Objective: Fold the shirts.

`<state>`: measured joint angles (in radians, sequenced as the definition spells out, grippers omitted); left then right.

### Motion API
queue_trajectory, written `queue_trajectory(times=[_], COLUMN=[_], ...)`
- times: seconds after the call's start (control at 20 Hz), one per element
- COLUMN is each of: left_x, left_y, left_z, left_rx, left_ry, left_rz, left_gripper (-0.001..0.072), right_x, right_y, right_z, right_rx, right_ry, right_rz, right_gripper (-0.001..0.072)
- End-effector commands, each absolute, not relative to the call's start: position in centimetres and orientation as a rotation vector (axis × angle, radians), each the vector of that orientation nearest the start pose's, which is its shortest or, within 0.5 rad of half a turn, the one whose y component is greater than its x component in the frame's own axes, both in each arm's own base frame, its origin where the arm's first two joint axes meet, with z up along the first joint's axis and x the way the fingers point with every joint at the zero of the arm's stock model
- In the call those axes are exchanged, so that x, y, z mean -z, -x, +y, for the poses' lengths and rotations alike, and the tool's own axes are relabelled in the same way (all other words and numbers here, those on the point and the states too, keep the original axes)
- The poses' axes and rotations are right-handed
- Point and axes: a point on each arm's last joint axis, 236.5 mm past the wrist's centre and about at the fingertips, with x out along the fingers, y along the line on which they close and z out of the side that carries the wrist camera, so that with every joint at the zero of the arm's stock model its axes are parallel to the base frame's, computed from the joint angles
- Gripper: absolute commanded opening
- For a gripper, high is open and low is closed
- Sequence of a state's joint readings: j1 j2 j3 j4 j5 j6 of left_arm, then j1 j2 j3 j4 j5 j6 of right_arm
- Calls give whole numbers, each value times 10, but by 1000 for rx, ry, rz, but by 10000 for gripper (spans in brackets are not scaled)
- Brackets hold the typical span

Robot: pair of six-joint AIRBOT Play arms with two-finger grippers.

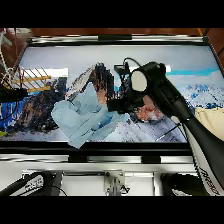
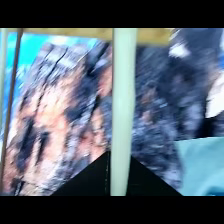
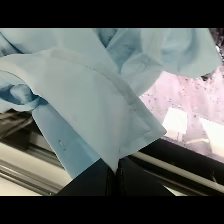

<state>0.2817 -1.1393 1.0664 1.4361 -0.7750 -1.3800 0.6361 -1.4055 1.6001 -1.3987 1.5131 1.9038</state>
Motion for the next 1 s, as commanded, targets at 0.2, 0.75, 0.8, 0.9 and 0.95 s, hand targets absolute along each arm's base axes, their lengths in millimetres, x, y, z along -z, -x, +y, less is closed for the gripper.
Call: queue_trajectory(times=[0.2,0.75,0.8,0.9,0.95], left_x=[-144,-81,-81,-83,-83], left_y=[-310,-86,-78,-69,-63], left_z=[-71,-131,-129,-131,-132], left_rx=[374,856,868,890,908], left_ry=[-118,-361,-382,-393,-402], left_rz=[873,1218,1224,1213,1219], left_gripper=[58,54,54,54,53], right_x=[-109,-108,-108,-108,-108], right_y=[-340,-383,-384,-385,-385], right_z=[218,131,129,128,128], right_rx=[-345,-161,-155,-149,-146], right_ry=[21,4,-1,-9,-13], right_rz=[1351,1308,1308,1307,1308], right_gripper=[69,69,69,69,69])
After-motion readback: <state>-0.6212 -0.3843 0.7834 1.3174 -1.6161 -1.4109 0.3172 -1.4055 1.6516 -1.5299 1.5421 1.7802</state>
